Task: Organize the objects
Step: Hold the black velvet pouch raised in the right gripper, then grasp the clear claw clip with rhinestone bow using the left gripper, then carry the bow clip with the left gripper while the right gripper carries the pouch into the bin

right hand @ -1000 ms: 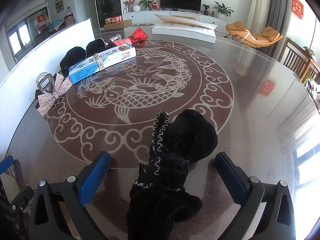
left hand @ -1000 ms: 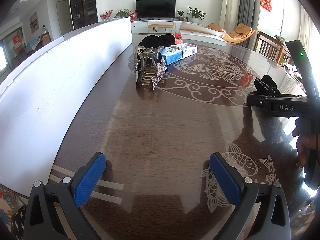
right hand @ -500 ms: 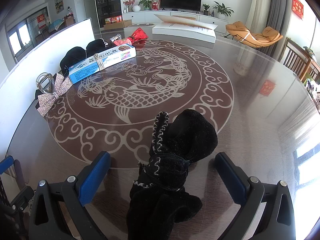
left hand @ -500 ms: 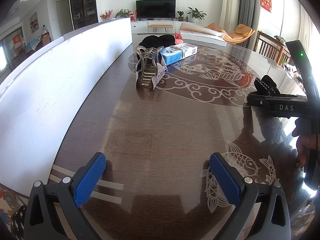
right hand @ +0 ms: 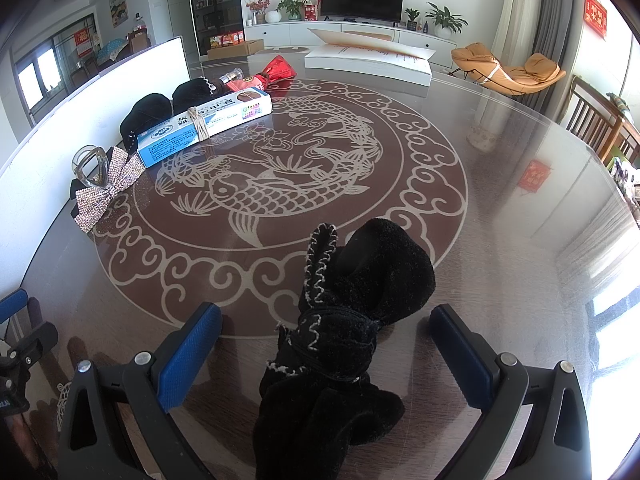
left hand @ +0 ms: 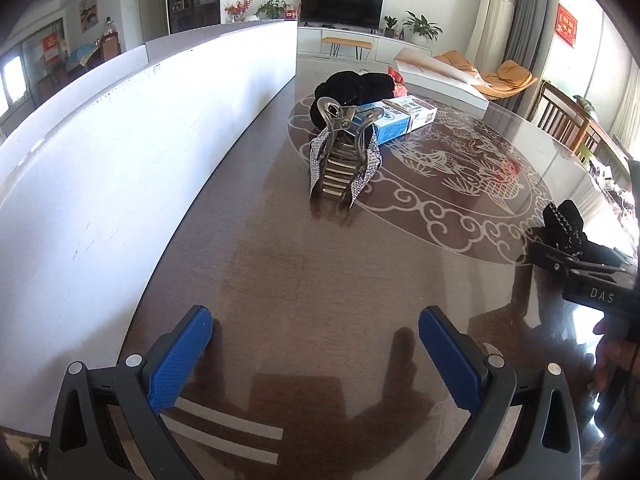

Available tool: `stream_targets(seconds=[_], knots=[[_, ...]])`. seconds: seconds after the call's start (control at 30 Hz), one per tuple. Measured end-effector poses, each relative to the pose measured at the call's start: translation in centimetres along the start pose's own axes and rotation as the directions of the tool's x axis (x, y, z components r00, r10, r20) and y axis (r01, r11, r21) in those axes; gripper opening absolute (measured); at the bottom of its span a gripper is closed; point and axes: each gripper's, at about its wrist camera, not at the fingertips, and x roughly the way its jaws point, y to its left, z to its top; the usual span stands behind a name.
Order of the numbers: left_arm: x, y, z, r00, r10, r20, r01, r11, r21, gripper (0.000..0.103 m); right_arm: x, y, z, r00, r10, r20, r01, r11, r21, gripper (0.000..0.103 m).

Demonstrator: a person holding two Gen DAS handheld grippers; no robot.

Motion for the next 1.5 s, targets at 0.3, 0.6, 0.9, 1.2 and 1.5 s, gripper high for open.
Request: stream_targets(seconds=[0.3, 0.6, 0.9, 1.2, 1.5], knots=[[4.9, -1.6, 8.0, 0.999, -0.015, -0.041, 0.015, 1.0, 0.016, 0.103, 0.0, 0.0, 0.0, 1.0, 0.0, 0.0, 0.0, 1.0, 0.0, 0.103], [4.8, -1.9, 9.3, 0.999, -0.043, 0.027, 0.04, 0.994, 0.097, 0.054, 0.0, -0.1, 0.2, 1.0, 0.015, -0.026, -0.016, 1.0, -0.014, 0.103], [-2.9, -0.6, 6.8, 0.987, -0.114, 0.108, 0.111, 0.993, 0.039, 0.054, -1.1, -2.4, 2.2, 0.983, 0.078, -0.165, -0.078, 0.997, 0.006, 0.053], [-11.8, 8.6, 10.0, 0.972, -0.08, 0.221, 0.103, 0.99, -0.093, 0.054, -5.9, 2.1, 6.4, 0.989, 0.138, -0.051, -0.142, 0.985, -0.098, 0.033], [-10.1, 22.8, 11.0, 0.984, 0.165, 0.072, -0.14, 0.952, -0.271, 0.054, -10.8, 22.8, 14.7, 0.864, 0.504, 0.006, -0.48, 0.827, -0.293, 0.033]])
